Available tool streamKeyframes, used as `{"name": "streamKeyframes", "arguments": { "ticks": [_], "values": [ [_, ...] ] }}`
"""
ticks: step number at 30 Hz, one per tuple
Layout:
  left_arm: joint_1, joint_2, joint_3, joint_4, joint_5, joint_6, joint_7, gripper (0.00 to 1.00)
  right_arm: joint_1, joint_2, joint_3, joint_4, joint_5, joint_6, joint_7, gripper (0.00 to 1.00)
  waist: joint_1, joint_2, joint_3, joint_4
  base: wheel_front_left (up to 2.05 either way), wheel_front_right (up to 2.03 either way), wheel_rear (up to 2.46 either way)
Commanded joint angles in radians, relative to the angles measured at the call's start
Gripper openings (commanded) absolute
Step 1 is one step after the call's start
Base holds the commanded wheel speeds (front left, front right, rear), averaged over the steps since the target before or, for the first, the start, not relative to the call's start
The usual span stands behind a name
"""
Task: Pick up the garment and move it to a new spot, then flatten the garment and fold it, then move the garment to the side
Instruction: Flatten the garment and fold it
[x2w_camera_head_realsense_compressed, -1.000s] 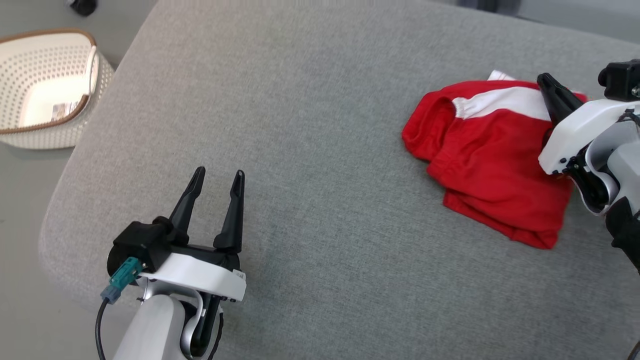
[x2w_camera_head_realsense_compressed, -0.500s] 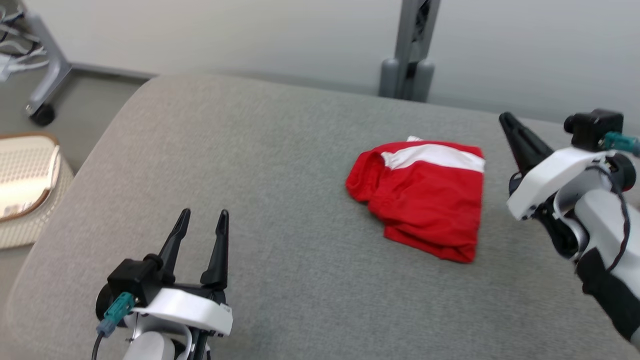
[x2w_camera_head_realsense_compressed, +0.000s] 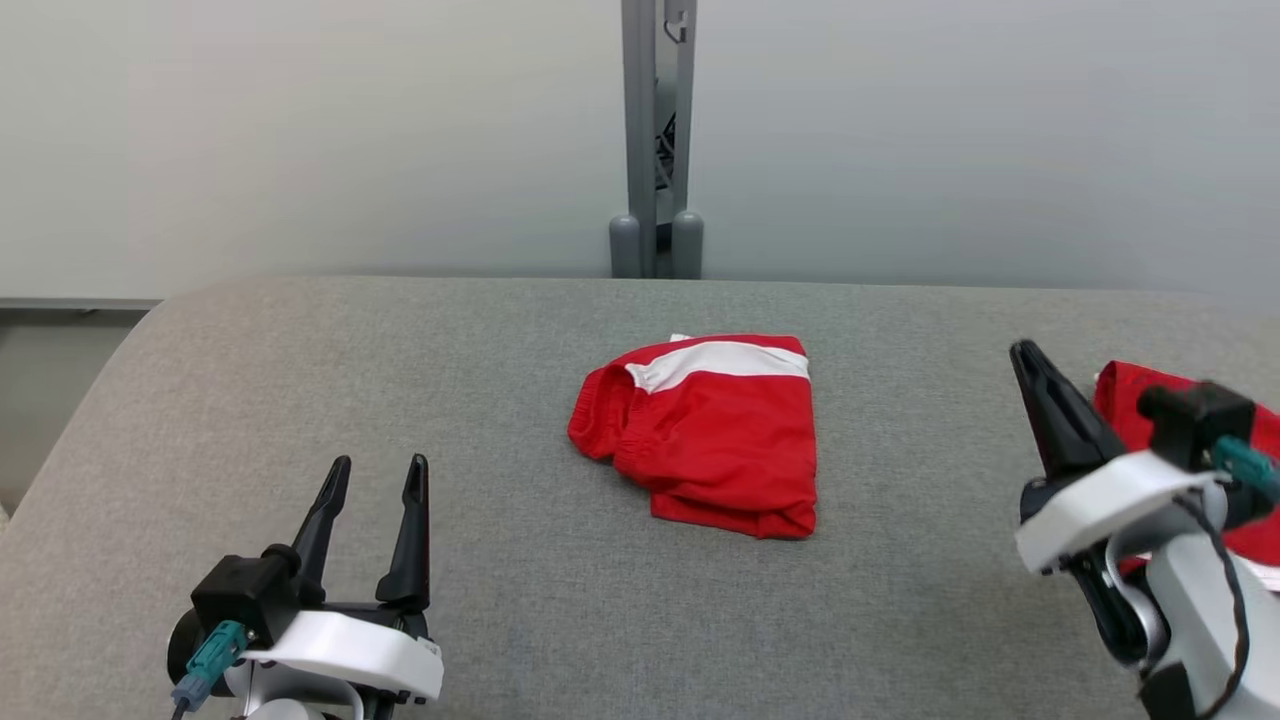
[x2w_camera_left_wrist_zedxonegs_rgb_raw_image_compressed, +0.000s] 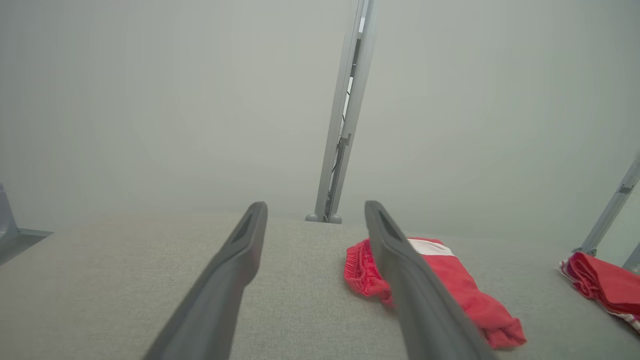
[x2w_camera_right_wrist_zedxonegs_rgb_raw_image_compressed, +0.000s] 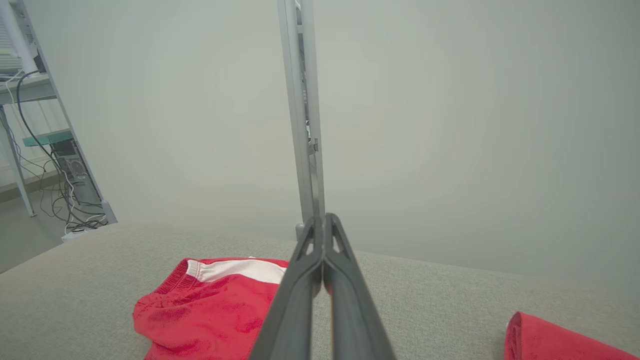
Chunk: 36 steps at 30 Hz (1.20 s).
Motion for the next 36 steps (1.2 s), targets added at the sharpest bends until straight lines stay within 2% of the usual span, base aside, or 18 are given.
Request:
{"name": "streamKeyframes", "arguments": {
  "ticks": [1, 10, 17, 18, 19, 20, 36],
  "values": [
    [0.01, 0.005, 0.006, -0.001, 0.004, 0.001, -0.003, 1.0, 0.057, 0.018, -0.052, -0.033, -0.049, 0.0, 0.0, 0.0, 0.0, 0.0, -0.009, -0.013, 0.0, 0.0, 0.0],
    [0.046, 0.005, 0.01, 0.007, 0.008, -0.002, -0.003, 1.0, 0.271, 0.143, -0.266, -0.174, -0.23, 0.0, 0.0, 0.0, 0.0, 0.0, -0.018, -0.029, 0.0, 0.0, 0.0],
    [0.066, 0.005, -0.006, 0.026, 0.003, -0.009, -0.003, 1.0, 0.349, 0.199, -0.332, -0.185, -0.285, 0.0, 0.0, 0.0, 0.0, 0.0, -0.02, -0.027, 0.0, 0.0, 0.0],
    [0.068, 0.005, -0.006, 0.025, 0.003, -0.009, -0.003, 1.0, 0.353, 0.205, -0.339, -0.188, -0.291, 0.0, 0.0, 0.08, 0.0, 0.0, -0.019, -0.027, 0.0, 0.0, 0.0],
    [0.071, 0.005, -0.005, 0.026, 0.003, -0.01, -0.003, 1.0, 0.357, 0.208, -0.345, -0.192, -0.297, 0.0, 0.0, 0.5, 0.0, 0.0, -0.019, -0.027, 0.0, 0.0, 0.0],
    [0.074, 0.005, -0.007, 0.025, 0.01, -0.01, -0.003, 1.0, 0.363, 0.214, -0.348, -0.188, -0.298, 0.0, 0.0, 1.0, 0.0, 0.0, -0.019, -0.027, 0.0, 0.0, 0.0],
    [0.08, 0.005, -0.013, 0.02, 0.026, -0.017, -0.003, 1.0, 0.371, 0.233, -0.352, -0.162, -0.29, 0.0, 0.0, 1.0, 0.0, 0.0, -0.015, -0.008, 0.0, 0.0, 0.0]
  ]
}}
